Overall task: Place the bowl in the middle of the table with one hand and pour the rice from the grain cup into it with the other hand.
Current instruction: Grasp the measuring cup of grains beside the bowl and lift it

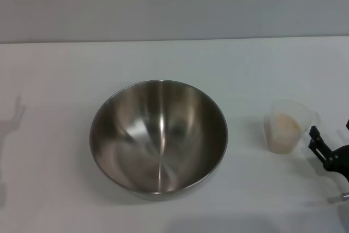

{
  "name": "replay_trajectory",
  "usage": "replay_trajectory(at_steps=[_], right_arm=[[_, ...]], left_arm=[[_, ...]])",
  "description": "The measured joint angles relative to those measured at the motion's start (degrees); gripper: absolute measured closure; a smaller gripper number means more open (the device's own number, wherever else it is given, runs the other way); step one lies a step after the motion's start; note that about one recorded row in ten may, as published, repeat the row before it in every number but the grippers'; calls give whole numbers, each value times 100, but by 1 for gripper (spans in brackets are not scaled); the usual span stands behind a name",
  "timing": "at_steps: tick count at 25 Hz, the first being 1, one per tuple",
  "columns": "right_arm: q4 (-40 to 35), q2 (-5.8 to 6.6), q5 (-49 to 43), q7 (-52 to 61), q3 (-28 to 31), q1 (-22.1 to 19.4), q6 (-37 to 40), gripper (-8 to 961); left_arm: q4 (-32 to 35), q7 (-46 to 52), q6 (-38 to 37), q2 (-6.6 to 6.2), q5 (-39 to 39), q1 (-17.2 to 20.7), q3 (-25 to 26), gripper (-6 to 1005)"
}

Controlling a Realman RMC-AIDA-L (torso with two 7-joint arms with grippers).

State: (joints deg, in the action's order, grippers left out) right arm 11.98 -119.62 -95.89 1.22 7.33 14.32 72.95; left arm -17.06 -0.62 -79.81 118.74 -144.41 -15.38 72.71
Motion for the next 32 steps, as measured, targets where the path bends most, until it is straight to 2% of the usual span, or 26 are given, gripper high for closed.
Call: replay_trajectory(at_steps=[32], right_arm=[[-107, 18, 71, 1, 23, 242, -106, 108]], left_arm=[[62, 37, 11, 8, -30, 53, -46, 130]])
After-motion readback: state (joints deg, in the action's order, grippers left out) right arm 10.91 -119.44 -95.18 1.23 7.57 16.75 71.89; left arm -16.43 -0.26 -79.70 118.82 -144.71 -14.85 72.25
